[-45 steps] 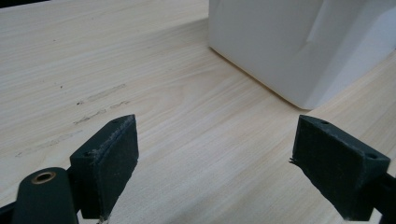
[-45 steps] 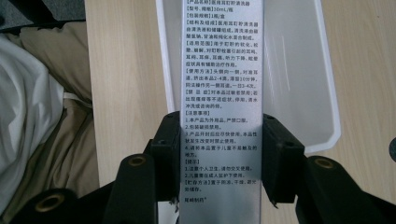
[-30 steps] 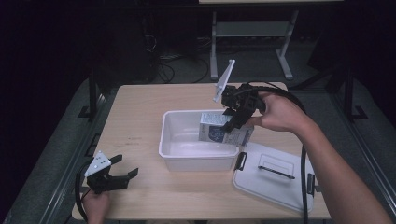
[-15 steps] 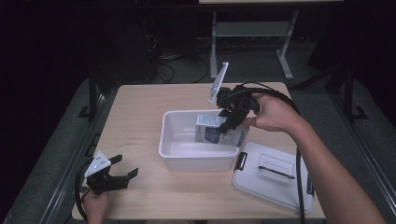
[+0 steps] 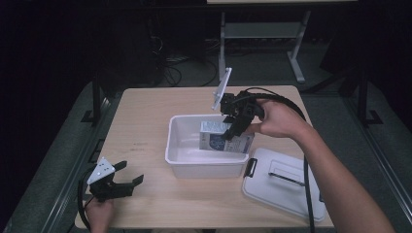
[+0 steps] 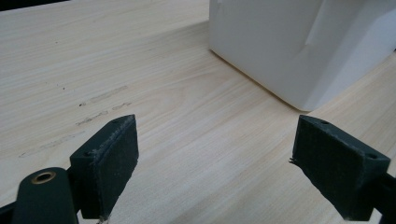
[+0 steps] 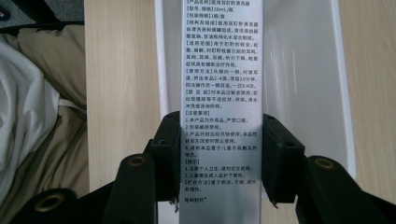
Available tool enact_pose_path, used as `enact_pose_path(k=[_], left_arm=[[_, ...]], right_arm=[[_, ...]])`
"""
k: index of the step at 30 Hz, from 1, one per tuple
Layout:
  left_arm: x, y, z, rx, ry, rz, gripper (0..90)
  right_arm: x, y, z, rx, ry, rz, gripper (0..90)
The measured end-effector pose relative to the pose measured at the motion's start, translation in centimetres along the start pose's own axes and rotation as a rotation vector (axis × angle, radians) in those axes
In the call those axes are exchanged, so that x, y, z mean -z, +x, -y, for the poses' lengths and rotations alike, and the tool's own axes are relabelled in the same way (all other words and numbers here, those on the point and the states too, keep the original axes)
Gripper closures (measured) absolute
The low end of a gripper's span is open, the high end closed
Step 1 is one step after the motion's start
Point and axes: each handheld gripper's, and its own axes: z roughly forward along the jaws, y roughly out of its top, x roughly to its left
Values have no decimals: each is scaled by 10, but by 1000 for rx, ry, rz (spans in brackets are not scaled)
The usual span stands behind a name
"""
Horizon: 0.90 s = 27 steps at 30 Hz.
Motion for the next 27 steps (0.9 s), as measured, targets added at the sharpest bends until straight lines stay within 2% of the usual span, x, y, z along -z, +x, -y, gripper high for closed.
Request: enact_pose_path(k=[27], left_arm=[[1,0,0,1,-4,0,136]], right_arm=[[-23,-3,-8,8,0,-19,550]])
